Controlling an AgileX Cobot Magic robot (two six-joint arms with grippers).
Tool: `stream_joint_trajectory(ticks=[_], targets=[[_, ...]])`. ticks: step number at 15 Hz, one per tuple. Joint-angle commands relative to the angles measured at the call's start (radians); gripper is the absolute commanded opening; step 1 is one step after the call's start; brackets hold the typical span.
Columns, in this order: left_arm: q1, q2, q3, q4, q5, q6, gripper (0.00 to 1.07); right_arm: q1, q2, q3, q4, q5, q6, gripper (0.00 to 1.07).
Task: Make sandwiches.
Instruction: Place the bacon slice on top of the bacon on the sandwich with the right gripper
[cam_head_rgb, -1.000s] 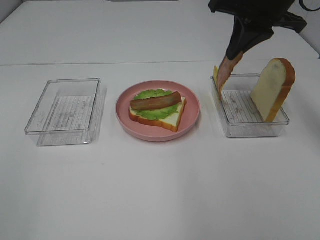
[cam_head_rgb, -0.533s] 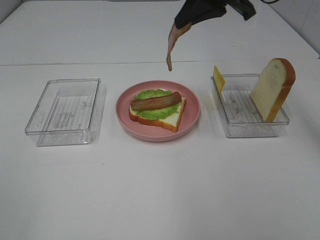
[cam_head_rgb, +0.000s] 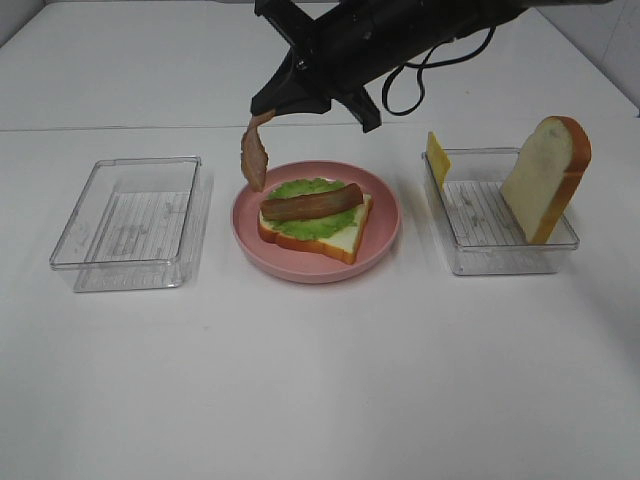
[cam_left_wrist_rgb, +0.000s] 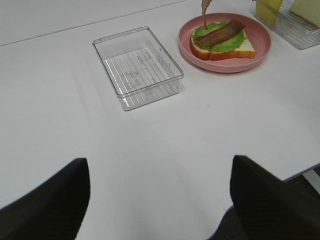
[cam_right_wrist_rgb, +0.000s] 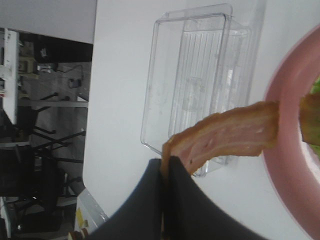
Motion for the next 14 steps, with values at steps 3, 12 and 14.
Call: stream_joint_trajectory(ticks=[3, 12, 14], targets=[[-0.001, -0.021, 0.006, -0.001, -0.011, -0.001, 0.74, -0.001, 0.1, -0.006, 0.203, -0.031, -0.13, 0.0], [-0.001, -0.021, 0.006, -0.001, -0.011, -0.001, 0.74, -0.004, 0.056, -0.006, -0.335, -0.071, 0.183, 0.0], [-0.001, -0.021, 0.006, -0.001, -0.011, -0.001, 0.74, -0.004, 0.033, -0.006, -0.543, -0.063, 0.283, 0.0]])
